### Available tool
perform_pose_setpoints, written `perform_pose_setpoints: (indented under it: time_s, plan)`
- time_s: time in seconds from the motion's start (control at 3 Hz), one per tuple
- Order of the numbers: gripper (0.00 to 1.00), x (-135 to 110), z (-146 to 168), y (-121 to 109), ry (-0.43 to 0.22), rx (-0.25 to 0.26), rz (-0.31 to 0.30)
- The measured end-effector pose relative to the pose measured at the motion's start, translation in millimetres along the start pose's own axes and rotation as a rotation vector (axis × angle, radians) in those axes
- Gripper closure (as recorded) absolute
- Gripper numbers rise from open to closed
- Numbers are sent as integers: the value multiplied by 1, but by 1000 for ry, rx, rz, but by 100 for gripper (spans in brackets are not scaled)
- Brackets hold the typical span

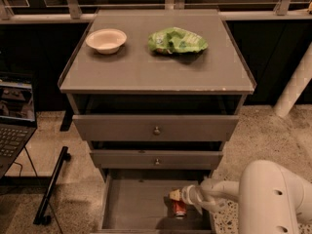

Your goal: Place coke can into bottom drawer

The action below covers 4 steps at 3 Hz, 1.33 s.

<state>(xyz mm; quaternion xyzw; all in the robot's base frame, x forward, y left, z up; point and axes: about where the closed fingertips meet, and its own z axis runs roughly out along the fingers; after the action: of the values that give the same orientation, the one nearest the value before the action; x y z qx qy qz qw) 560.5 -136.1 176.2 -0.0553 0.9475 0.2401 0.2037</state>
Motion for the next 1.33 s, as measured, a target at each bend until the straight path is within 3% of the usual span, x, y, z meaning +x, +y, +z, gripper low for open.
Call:
perform_pose_setpoints:
  time_s: [0.67,1.33]
  plan:
    - [59,2,0,-4,7,6,-1]
    - [11,2,0,-4,7,6,-1]
